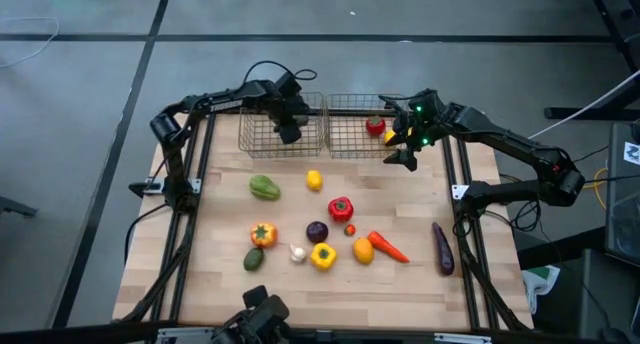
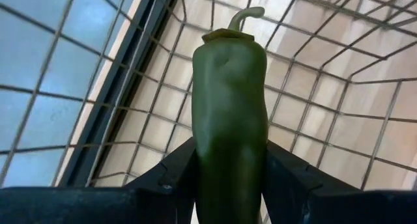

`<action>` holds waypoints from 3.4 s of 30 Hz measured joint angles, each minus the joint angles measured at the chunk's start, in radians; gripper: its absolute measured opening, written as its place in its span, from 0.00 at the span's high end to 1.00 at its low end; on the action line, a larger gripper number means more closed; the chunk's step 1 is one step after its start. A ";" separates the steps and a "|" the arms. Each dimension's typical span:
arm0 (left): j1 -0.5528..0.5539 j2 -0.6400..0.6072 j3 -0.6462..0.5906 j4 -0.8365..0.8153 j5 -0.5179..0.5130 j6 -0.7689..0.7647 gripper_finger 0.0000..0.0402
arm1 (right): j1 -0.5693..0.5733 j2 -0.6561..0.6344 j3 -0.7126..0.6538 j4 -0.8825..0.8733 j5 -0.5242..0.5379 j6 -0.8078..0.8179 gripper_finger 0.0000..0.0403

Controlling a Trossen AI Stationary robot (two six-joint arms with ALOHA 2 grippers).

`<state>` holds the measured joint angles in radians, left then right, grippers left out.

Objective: Sort produce into baskets
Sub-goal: Put the green chili pepper into the left golden wire basket, then put the white garlic into the left golden wire basket

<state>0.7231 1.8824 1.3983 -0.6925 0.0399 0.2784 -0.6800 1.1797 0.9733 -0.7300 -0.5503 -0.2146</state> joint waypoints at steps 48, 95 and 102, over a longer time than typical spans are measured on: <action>-0.277 -0.258 0.001 0.027 -0.010 -0.045 0.53 | 0.000 0.000 0.000 0.003 0.000 0.000 0.19; -0.628 -0.229 0.000 -0.362 -0.204 -0.144 0.43 | 0.000 0.000 0.000 0.000 0.000 0.000 0.19; -0.628 -0.229 0.000 -0.365 -0.204 -0.177 0.44 | 0.000 0.000 0.000 -0.001 0.000 0.000 0.19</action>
<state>0.0956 1.6531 1.3987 -1.0575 -0.1645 0.1013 -0.6804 1.1793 0.9733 -0.7305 -0.5503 -0.2148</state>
